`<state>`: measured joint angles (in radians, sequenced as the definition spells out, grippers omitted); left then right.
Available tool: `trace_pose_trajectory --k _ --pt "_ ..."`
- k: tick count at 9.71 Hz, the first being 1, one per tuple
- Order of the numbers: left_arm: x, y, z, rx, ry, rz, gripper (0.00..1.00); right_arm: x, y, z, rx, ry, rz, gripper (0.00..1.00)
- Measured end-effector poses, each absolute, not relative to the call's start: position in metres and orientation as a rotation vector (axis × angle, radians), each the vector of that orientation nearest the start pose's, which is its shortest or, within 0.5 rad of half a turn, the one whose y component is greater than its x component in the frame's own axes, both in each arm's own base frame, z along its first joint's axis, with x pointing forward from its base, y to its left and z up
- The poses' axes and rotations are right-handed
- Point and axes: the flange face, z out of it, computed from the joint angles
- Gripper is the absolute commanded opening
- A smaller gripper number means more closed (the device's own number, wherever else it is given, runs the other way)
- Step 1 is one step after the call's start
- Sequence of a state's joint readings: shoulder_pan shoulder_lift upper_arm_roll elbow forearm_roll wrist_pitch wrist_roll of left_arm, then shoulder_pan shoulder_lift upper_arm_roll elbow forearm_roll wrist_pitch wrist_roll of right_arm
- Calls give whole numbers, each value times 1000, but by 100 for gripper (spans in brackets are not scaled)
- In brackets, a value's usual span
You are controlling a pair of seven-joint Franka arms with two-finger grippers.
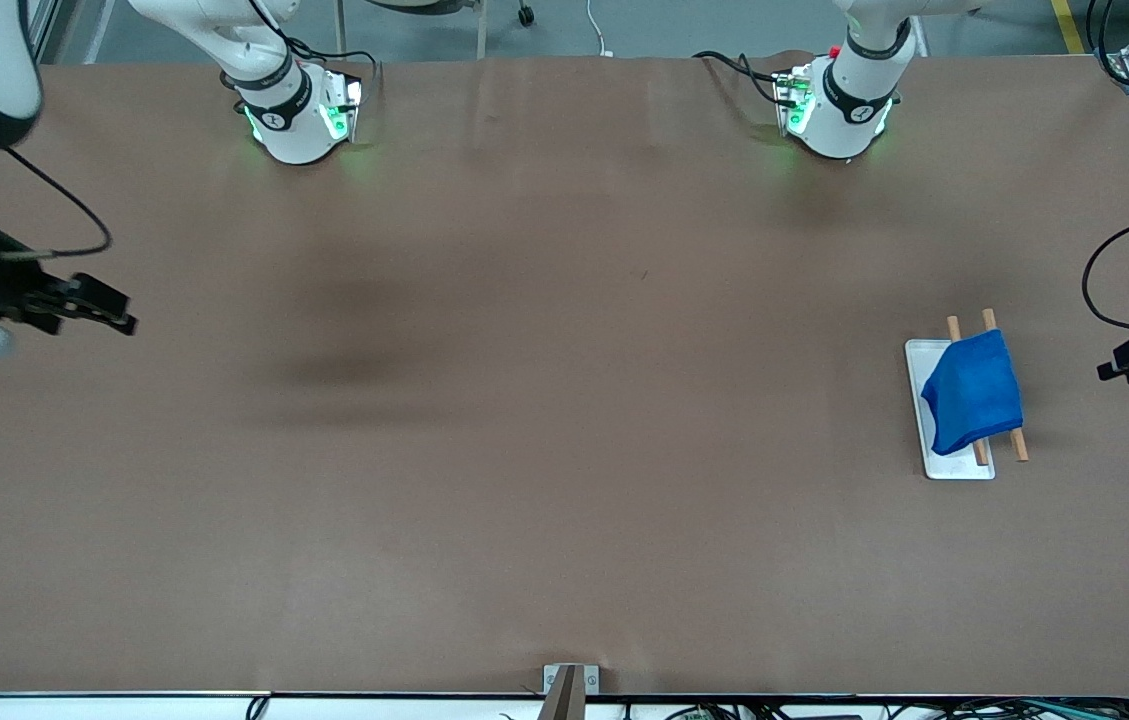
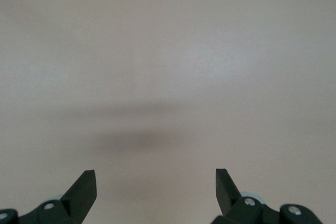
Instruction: Right arm passes towel to left arm to hang
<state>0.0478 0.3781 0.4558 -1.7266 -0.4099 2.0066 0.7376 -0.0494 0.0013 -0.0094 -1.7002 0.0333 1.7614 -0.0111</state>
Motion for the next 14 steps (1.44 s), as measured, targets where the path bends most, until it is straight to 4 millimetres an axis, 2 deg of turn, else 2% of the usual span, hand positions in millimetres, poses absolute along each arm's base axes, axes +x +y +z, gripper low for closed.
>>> trace_pose_trajectory --k 1,2,3,5,7,8,9,10,11,12,14 --pt "597 259 391 -3317 87 -154 100 565 -48 608 -3121 122 -131 100" --pt "606 247 403 -3296 99 -163 100 561 -66 626 -3122 172 -156 100" --pt "615 225 417 -3269 150 -167 100 558 -79 633 -3121 208 -166 100" --pt "622 175 465 -3226 217 -231 100 547 -99 631 -3116 268 -68 100" --pt "603 114 523 -3196 220 -290 100 537 -104 638 -3110 284 3 100" --pt "585 77 551 -3209 192 -263 100 536 -102 641 -3111 279 -2 100" --pt "563 50 579 -3214 169 -217 100 536 -101 641 -3111 276 -3 100" --pt "542 33 604 -3208 172 -207 100 536 -100 641 -3111 273 -3 100" --pt "528 19 621 -3194 213 -201 100 537 -99 641 -3118 269 -2 100" --pt "523 5 631 -3164 255 -191 100 537 -98 641 -3143 263 0 100" --pt "526 -13 656 -3137 297 -189 100 537 -94 642 -3164 249 3 100"
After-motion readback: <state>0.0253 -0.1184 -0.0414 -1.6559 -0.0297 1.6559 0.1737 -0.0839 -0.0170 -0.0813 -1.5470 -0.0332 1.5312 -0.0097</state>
